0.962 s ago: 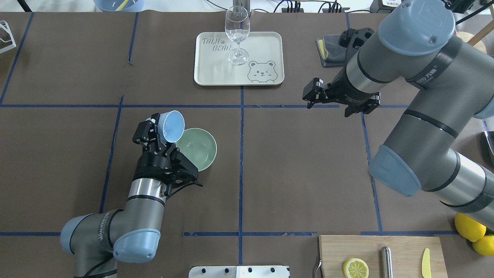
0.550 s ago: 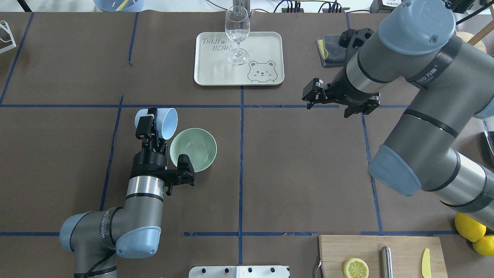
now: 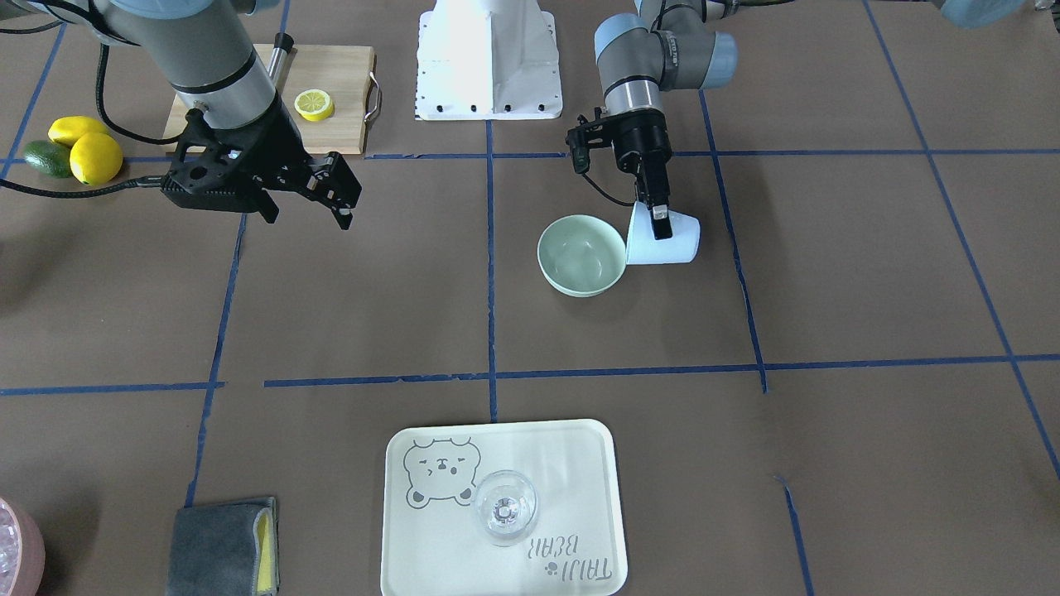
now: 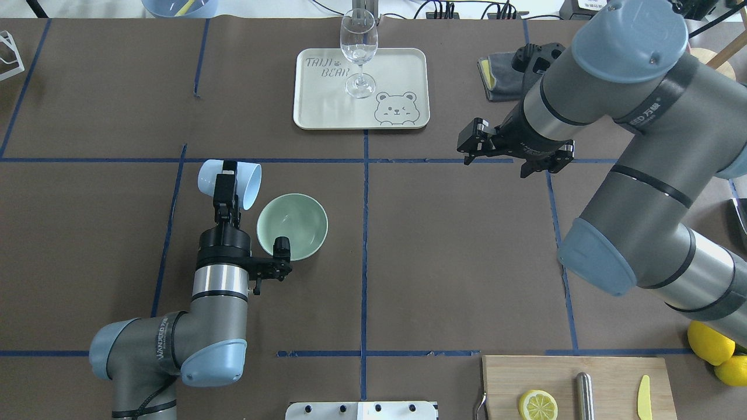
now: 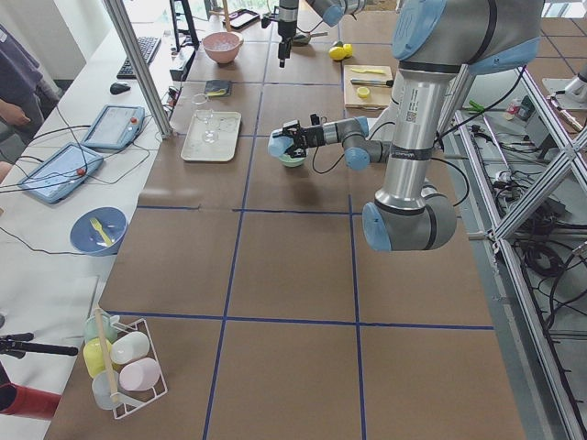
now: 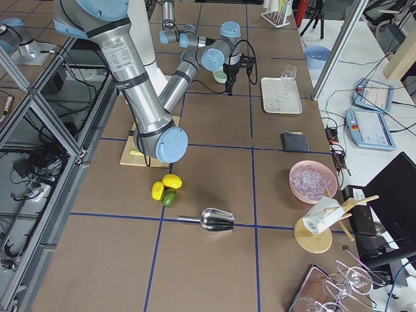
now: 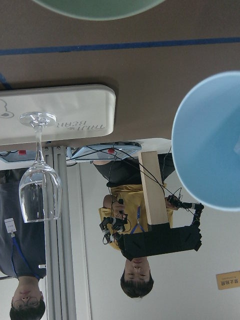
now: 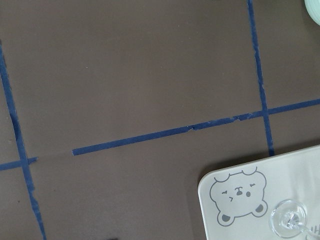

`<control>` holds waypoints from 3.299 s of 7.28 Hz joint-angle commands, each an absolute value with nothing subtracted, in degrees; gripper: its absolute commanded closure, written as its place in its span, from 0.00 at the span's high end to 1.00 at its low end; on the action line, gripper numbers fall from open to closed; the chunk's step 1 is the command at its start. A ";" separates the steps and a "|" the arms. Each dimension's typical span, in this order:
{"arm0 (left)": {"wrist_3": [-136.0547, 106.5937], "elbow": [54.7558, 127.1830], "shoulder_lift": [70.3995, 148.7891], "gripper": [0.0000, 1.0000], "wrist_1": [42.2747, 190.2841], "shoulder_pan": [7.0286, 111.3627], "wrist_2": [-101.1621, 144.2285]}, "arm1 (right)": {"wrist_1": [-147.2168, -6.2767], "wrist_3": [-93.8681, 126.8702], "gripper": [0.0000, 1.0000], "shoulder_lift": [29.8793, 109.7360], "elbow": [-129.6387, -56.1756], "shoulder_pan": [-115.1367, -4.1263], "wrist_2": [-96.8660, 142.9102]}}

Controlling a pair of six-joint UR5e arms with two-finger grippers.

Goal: Pour ice into bowl

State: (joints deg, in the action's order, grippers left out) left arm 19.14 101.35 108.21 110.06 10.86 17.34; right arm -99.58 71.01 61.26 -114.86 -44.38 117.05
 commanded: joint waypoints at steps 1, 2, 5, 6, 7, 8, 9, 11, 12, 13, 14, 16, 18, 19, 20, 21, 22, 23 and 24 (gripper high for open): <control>22.76 101.34 108.37 0.00 109.60 10.99 16.70 | -99.58 71.02 1.00 61.26 -114.79 -44.47 116.98; 25.72 101.42 108.54 0.00 109.60 10.99 16.61 | -99.58 71.02 1.00 61.26 -114.79 -44.56 116.98; 33.48 101.51 108.72 0.00 109.51 10.99 14.51 | -99.58 71.10 1.00 61.26 -114.79 -44.65 116.98; 33.57 101.51 108.72 0.00 109.60 10.99 14.50 | -99.58 71.10 1.00 61.26 -114.79 -44.82 117.07; 33.49 101.51 108.72 0.00 109.60 10.99 14.50 | -99.58 71.10 1.00 61.26 -114.87 -44.91 117.33; 33.49 101.51 108.72 0.00 109.60 10.99 14.50 | -99.58 71.10 1.00 61.17 -114.87 -45.09 117.59; 33.49 101.51 108.72 0.00 109.60 10.99 14.50 | -99.58 71.10 1.00 61.17 -114.79 -45.09 117.60; 33.49 101.60 108.72 0.00 109.60 10.99 14.50 | -99.58 71.19 1.00 61.17 -114.87 -45.09 117.60; 33.49 101.69 108.72 0.00 109.60 10.99 14.50 | -99.58 71.19 1.00 61.17 -114.87 -45.09 117.60; 33.23 101.78 108.72 0.00 109.77 10.99 14.50 | -99.58 71.19 1.00 61.17 -114.87 -45.09 117.60; 32.70 102.04 108.81 0.00 110.38 10.99 14.59 | -99.58 71.19 1.00 61.17 -114.87 -45.09 117.60; 32.61 101.52 108.72 0.00 118.86 10.99 14.59 | -99.58 71.10 1.00 61.17 -114.87 -45.09 117.60; 32.52 101.86 106.97 0.00 120.32 10.99 14.68 | -99.58 71.10 1.00 61.17 -114.87 -45.09 117.60; 32.52 102.30 105.14 0.00 122.58 11.07 14.68 | -99.49 71.10 1.00 61.17 -114.87 -45.09 117.60; 32.61 101.43 100.42 0.00 130.96 10.99 14.68 | -99.49 71.19 1.00 61.08 -114.87 -45.09 117.60; 32.78 101.51 95.06 0.00 136.87 10.99 14.59 | -99.49 71.19 1.00 61.00 -114.87 -45.09 117.60; 32.96 101.51 90.92 0.00 141.11 11.07 14.59 | -99.49 71.19 1.00 61.00 -114.87 -45.09 117.60; 32.96 101.43 87.40 0.00 144.37 11.07 14.59 | -99.49 71.19 1.00 61.00 -114.87 -45.09 117.60; 33.13 101.34 83.27 0.00 148.41 11.07 14.50 | -99.49 71.10 1.00 61.08 -114.87 -45.09 117.60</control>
State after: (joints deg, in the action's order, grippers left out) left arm 32.98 101.43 88.21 143.55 11.06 14.57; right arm -99.49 71.17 61.02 -114.87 -45.09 117.60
